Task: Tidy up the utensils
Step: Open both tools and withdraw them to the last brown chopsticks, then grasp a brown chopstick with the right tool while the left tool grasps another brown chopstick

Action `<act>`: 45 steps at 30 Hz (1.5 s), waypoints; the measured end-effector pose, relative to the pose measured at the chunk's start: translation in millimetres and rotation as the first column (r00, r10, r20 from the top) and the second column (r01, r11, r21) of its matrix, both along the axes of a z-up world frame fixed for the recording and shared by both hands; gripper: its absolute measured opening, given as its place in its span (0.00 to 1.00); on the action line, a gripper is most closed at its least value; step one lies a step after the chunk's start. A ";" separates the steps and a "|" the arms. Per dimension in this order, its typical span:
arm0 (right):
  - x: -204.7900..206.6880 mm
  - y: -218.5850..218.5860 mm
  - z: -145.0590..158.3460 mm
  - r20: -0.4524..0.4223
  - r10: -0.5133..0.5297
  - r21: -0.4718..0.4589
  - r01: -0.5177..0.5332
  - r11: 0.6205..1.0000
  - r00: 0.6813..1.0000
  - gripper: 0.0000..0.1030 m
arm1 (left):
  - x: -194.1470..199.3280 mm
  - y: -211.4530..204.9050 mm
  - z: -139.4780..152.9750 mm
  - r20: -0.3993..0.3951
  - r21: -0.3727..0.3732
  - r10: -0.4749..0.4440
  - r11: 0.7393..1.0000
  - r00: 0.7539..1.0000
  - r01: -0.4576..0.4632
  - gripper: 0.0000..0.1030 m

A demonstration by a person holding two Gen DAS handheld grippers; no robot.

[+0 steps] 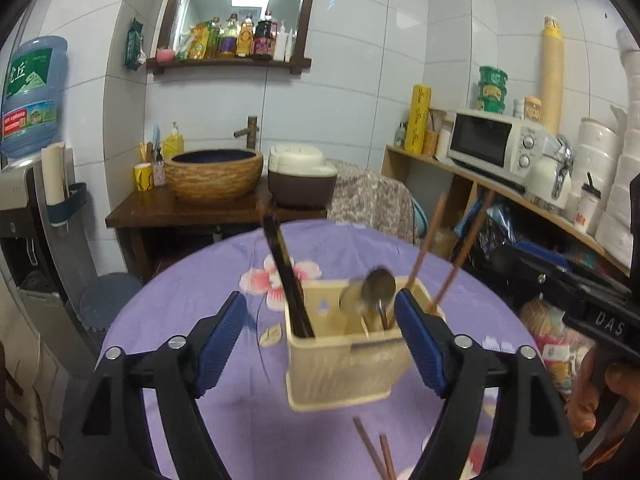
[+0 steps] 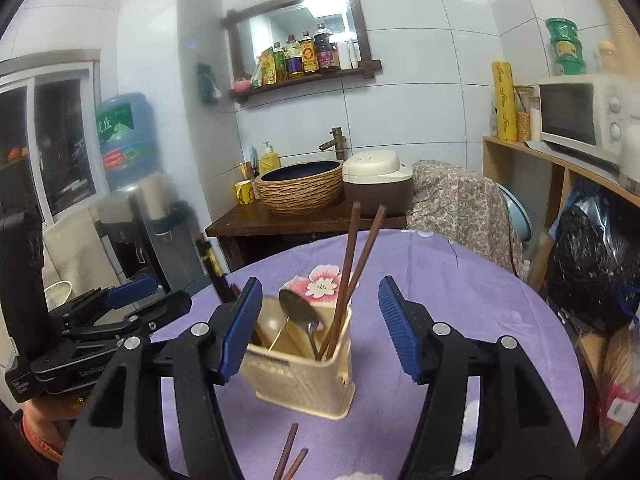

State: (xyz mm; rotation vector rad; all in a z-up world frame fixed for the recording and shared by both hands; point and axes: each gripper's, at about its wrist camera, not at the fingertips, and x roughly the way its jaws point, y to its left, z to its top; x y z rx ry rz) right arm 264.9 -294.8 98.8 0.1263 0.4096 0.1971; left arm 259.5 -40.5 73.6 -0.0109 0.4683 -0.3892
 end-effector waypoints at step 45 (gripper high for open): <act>12.0 72.5 -169.5 -0.460 0.072 -0.074 -0.119 0.990 0.885 0.07 | -74.9 48.3 -131.8 -0.227 0.139 0.153 0.982 0.962 -0.124 0.95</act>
